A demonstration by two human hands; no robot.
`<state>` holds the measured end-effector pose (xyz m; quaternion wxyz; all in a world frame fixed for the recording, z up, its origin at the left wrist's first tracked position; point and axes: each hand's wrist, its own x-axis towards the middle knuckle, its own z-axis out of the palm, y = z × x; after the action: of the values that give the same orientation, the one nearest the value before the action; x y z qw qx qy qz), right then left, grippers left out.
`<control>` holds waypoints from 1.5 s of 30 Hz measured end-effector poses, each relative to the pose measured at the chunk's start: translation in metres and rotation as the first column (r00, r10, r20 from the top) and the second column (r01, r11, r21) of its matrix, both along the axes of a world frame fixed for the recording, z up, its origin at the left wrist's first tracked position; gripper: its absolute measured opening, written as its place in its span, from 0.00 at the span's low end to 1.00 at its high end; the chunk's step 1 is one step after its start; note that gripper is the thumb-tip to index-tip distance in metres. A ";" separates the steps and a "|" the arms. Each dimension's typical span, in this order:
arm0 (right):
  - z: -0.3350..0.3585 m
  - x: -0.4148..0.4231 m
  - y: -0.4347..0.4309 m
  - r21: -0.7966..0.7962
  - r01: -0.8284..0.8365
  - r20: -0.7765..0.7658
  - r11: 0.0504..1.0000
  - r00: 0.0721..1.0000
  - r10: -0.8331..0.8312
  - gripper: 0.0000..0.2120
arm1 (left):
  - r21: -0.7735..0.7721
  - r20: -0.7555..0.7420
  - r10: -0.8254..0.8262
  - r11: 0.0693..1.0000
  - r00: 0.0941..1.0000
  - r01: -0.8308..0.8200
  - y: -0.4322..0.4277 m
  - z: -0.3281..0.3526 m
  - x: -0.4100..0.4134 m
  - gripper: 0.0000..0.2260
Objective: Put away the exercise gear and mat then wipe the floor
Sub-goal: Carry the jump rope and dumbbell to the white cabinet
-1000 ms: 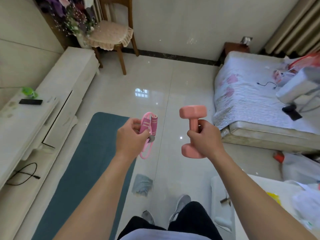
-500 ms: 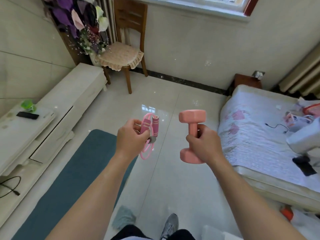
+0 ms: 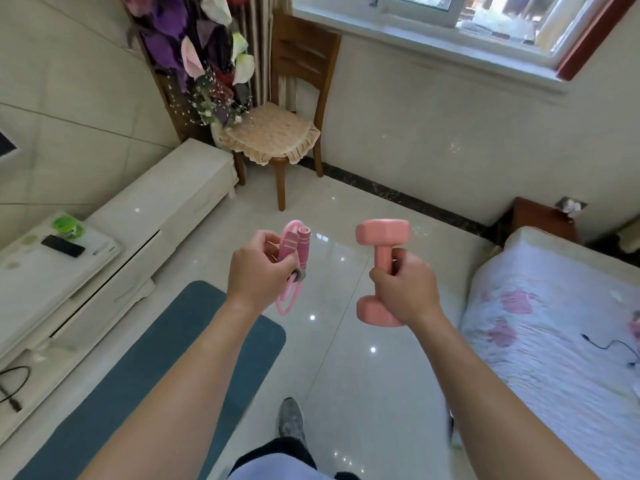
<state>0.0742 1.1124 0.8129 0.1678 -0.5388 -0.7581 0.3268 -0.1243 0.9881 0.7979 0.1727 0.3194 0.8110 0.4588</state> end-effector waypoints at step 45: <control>-0.010 -0.503 0.376 0.053 -0.625 0.033 0.779 0.781 0.624 0.06 | -0.029 0.153 0.617 0.784 0.772 -0.620 0.283 -0.011 -0.382 0.11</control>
<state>-0.4291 1.4886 0.8031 0.0614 -0.2545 -0.9043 0.3371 -0.5066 1.2711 0.7870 0.0706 0.0009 0.8496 0.5226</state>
